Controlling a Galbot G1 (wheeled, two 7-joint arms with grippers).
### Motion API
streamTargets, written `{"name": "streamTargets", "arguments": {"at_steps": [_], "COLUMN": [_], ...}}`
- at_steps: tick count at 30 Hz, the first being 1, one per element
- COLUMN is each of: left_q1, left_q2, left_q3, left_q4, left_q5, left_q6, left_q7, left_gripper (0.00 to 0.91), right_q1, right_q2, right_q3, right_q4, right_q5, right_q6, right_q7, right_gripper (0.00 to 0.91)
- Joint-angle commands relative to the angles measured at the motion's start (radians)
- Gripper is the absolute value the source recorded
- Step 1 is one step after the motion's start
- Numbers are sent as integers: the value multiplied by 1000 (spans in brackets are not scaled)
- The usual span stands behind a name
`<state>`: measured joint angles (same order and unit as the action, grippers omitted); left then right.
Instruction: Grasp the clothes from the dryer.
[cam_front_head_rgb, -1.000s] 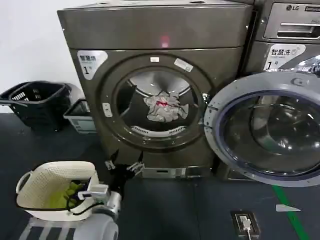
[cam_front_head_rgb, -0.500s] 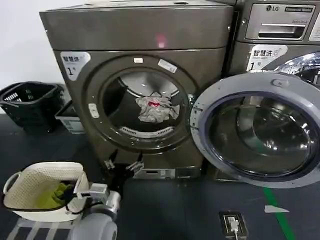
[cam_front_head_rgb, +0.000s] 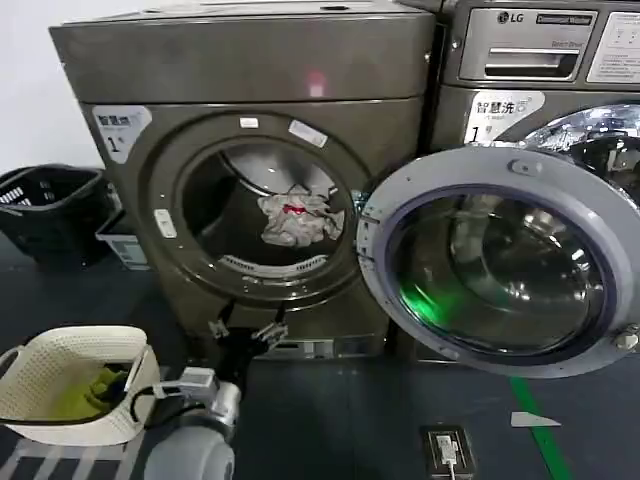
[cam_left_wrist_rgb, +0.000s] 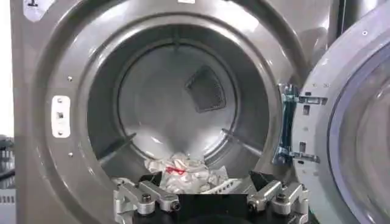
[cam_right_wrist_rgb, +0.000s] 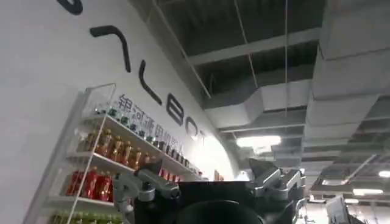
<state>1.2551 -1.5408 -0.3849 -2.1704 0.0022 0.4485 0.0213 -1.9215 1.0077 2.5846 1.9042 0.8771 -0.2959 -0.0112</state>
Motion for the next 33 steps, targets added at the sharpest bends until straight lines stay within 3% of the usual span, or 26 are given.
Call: {"name": "streamTargets", "arguments": {"at_steps": [1,33], "left_q1": [-2,-31], "left_q2": [-1,-10], "left_q3": [-4,-6], "left_q4": [1,27], "left_q5": [1,3], "left_q6": [0,-6], "left_q7": [-4,-10], "left_gripper": [907,907], "right_q1": [0,-5], "right_q2": [1,-4], "right_q3": [0,12], "right_q4": [1,-24], "right_q5": [1,11], "right_q6": [13,72], "right_q7": [-1,-2], "right_gripper": [907,907]}}
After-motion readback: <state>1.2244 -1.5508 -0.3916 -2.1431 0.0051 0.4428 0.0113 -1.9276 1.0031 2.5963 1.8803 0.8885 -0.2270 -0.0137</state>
